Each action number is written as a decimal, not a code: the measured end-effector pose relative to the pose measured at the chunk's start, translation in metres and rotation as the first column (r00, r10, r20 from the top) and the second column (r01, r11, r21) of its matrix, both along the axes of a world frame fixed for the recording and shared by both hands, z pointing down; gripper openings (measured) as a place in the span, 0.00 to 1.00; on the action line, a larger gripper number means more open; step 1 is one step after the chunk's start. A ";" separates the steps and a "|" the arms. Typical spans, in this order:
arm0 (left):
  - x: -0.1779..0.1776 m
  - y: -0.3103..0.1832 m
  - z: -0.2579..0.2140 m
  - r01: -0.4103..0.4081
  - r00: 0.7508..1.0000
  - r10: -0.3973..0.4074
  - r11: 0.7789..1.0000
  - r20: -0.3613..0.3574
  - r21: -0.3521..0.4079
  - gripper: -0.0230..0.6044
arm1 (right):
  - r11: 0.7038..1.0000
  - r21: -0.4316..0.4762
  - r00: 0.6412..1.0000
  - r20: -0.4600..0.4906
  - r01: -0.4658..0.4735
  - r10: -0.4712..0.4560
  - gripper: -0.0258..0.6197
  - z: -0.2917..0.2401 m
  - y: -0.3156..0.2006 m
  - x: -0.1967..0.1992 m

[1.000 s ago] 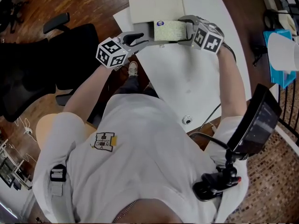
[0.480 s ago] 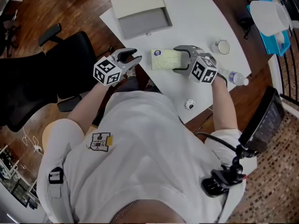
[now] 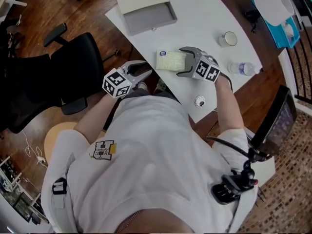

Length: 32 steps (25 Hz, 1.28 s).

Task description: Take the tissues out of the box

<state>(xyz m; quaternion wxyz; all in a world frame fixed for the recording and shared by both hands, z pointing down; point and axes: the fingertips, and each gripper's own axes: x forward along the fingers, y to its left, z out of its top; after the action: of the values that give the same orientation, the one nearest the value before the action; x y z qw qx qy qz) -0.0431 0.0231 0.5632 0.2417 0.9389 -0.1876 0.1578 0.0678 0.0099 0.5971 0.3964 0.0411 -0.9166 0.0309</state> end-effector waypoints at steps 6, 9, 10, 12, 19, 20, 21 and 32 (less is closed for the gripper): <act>-0.022 0.007 -0.014 0.016 0.998 -0.014 1.000 -0.057 0.025 0.25 | 0.967 0.006 0.966 0.033 -0.255 0.255 0.77 -0.027 0.023 0.015; -0.031 0.017 -0.005 0.014 0.998 -0.013 1.000 -0.068 0.005 0.25 | 0.927 -0.030 0.923 0.083 -0.374 0.375 0.71 -0.031 0.054 0.013; -0.030 0.019 -0.002 0.009 0.998 -0.009 1.000 -0.066 -0.001 0.25 | 0.918 -0.038 0.913 0.094 -0.396 0.398 0.68 -0.030 0.064 0.011; -0.024 0.024 0.002 0.000 0.998 -0.001 1.000 -0.059 -0.004 0.25 | 0.904 -0.052 0.898 0.105 -0.424 0.427 0.60 -0.025 0.086 0.008; -0.007 0.041 0.002 -0.009 0.999 0.009 1.000 -0.034 -0.001 0.25 | 0.863 -0.098 0.843 0.187 -0.495 0.505 0.29 -0.019 0.120 -0.010; -0.005 0.042 0.006 -0.008 1.000 0.007 1.000 -0.025 -0.010 0.25 | 0.862 -0.104 0.839 0.199 -0.496 0.507 0.28 -0.018 0.120 -0.011; -0.001 0.043 0.009 -0.009 1.000 0.009 1.000 -0.015 -0.019 0.25 | 0.858 -0.111 0.834 0.203 -0.502 0.514 0.26 -0.016 0.118 -0.010; 0.020 0.058 0.016 -0.001 1.000 0.001 0.999 0.013 -0.032 0.24 | 0.860 -0.086 0.849 0.137 -0.503 0.510 0.04 0.002 0.115 -0.006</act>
<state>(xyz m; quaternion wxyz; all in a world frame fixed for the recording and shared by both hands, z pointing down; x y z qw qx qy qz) -0.0236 0.0807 0.5795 0.2553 0.9339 -0.1863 0.1671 0.0614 0.1248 0.5991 0.3026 0.2694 -0.9004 0.1586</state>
